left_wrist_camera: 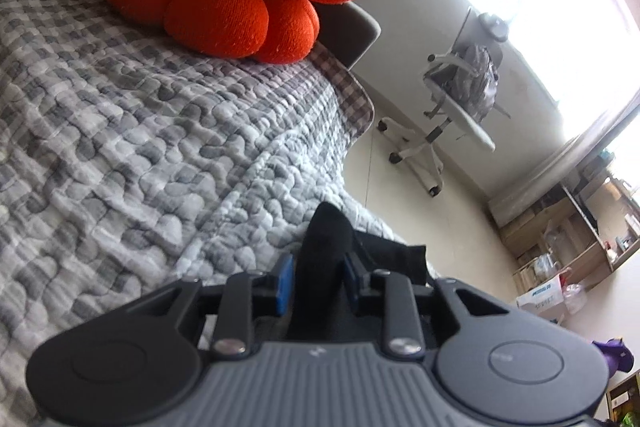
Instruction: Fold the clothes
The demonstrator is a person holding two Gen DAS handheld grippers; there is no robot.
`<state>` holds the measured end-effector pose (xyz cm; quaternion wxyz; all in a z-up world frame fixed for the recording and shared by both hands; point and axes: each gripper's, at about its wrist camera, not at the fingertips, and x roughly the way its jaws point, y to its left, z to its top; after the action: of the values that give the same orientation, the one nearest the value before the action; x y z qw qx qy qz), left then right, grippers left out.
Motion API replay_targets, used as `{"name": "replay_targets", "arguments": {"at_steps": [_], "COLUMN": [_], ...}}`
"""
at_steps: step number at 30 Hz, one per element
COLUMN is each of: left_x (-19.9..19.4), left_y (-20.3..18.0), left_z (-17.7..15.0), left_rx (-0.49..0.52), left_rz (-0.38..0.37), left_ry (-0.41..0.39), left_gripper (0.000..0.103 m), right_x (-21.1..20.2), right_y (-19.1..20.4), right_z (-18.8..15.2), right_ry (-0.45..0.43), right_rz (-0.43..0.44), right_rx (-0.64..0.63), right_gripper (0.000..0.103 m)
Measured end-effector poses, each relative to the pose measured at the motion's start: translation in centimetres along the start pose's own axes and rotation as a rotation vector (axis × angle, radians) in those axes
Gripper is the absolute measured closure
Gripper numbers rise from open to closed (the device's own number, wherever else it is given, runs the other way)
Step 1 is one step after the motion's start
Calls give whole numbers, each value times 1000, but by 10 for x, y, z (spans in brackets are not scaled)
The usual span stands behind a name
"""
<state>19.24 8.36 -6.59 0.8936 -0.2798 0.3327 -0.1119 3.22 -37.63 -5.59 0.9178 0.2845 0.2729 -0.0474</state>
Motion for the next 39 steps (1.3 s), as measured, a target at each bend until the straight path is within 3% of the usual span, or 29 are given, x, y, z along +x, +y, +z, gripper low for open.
{"name": "replay_targets", "arguments": {"at_steps": [1, 3, 7, 10, 18, 22, 25, 27, 28, 31, 35, 39], "left_x": [1, 2, 1, -4, -15, -8, -1, -1, -3, -11, -26, -40], "left_y": [0, 0, -1, -1, 16, 23, 25, 24, 24, 20, 15, 7], "left_z": [-1, -2, -5, -5, -2, -3, -5, -3, -2, 4, 5, -1], "left_rx": [-1, -3, 1, -17, -109, -119, -113, -107, -103, -93, -92, -91], "left_rz": [-11, -36, -61, -67, -73, -49, -24, -10, -7, 7, 29, 39], "left_ry": [-5, -18, -48, -73, -130, -108, -87, -82, -83, -80, -32, 28], "left_gripper": [77, 84, 93, 94, 94, 94, 92, 90, 90, 76, 67, 64], "right_x": [5, 11, 3, -12, -35, -1, 23, 30, 30, 22, 4, -8], "right_y": [-2, -4, -1, 6, 32, 28, 17, 11, 7, -3, -6, -6], "right_z": [-1, -4, -6, -4, 3, -1, -8, -9, -9, -6, -4, -5], "right_ry": [-3, -3, -47, -118, -293, -221, -146, -126, -123, -126, -128, -96], "right_rz": [5, 26, 0, -38, -33, -85, -91, -101, -95, -59, -29, 7], "right_rx": [7, 14, -1, -39, -148, -179, -134, -98, -73, 11, 64, 95], "right_gripper": [51, 84, 99, 100, 100, 100, 98, 89, 89, 88, 60, 60]}}
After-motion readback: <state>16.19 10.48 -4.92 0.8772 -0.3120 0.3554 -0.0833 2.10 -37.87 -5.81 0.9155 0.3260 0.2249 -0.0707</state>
